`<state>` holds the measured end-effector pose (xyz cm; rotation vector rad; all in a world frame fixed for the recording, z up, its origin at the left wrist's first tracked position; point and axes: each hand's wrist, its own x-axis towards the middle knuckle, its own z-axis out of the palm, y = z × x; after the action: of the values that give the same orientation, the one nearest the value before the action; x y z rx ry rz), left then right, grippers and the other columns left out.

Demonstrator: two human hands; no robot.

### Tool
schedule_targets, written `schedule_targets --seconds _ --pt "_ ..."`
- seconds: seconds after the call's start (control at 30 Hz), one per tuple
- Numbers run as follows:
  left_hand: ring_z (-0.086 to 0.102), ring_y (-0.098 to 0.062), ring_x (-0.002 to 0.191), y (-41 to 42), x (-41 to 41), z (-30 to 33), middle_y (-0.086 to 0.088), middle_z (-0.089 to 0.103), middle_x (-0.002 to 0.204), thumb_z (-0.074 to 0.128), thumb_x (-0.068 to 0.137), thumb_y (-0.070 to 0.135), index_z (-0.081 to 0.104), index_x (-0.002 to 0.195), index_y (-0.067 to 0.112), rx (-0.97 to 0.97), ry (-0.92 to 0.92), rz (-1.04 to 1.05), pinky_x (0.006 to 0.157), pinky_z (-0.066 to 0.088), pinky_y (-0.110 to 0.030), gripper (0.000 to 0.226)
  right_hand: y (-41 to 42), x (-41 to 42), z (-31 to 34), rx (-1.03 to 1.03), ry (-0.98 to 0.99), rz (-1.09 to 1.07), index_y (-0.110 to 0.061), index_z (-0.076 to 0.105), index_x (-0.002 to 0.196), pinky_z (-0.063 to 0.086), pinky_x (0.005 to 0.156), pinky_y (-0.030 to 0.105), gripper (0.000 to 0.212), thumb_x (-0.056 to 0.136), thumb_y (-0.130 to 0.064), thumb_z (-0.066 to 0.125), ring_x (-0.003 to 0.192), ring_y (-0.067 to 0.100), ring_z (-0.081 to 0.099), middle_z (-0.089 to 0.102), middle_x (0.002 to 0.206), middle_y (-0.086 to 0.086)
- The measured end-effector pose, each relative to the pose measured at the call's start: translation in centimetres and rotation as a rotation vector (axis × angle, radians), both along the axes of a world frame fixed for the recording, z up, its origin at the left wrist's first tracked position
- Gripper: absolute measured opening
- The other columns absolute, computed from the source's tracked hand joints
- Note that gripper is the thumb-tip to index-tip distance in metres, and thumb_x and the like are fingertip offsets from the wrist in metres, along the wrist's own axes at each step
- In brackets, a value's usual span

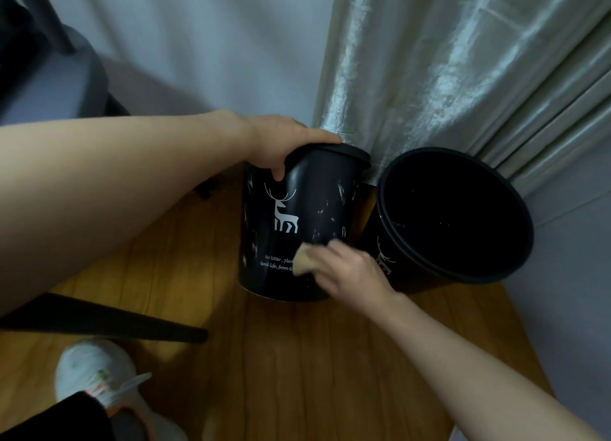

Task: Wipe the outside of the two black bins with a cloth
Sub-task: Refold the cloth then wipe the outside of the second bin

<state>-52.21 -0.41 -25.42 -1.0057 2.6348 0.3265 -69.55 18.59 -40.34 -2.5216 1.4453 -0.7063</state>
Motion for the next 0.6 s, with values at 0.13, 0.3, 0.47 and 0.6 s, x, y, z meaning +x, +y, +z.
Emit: schedule_targets --seconds 0.13,0.3,0.47,0.6 --pt "0.047 -0.033 0.123 0.1 -0.1 0.0 -0.012 0.049 0.139 0.082 0.068 0.002 0.011 0.152 0.042 -0.008 -0.001 -0.007 0.094 0.037 -0.034 0.117 -1.8 0.8 1.4 -0.03 -0.14 -0.218 -0.016 0.062 0.117 0.057 0.055 0.038 0.034 0.085 -0.022 0.071 0.068 0.024 0.063 0.059 0.092 0.004" --pt "0.046 -0.033 0.125 0.2 -0.1 0.1 -0.013 0.047 0.14 0.081 0.069 0.001 0.011 0.152 0.041 0.013 0.001 -0.005 0.097 0.036 -0.036 0.116 1.3 -0.4 -0.8 0.027 0.09 0.098 -0.021 0.05 0.119 0.058 0.055 0.036 0.033 0.088 -0.03 0.052 0.075 0.019 0.063 0.058 0.096 0.004" --pt "0.047 -0.034 0.123 0.3 0.0 0.2 -0.012 0.047 0.139 0.081 0.068 0.0 0.011 0.152 0.043 0.01 -0.002 -0.005 0.096 0.036 -0.036 0.117 -0.3 0.1 0.4 0.015 0.084 0.075 -0.021 0.055 0.119 0.058 0.054 0.039 0.036 0.084 -0.03 0.052 0.072 0.023 0.065 0.059 0.094 0.003" --pt "0.049 -0.034 0.121 0.3 -0.1 0.1 -0.013 0.048 0.138 0.081 0.068 0.0 0.01 0.152 0.043 -0.007 -0.007 -0.01 0.093 0.037 -0.035 0.118 -4.1 0.7 3.6 -0.009 -0.075 -0.252 -0.02 0.063 0.12 0.056 0.059 0.041 0.034 0.086 -0.026 0.065 0.073 0.032 0.064 0.059 0.095 0.005"
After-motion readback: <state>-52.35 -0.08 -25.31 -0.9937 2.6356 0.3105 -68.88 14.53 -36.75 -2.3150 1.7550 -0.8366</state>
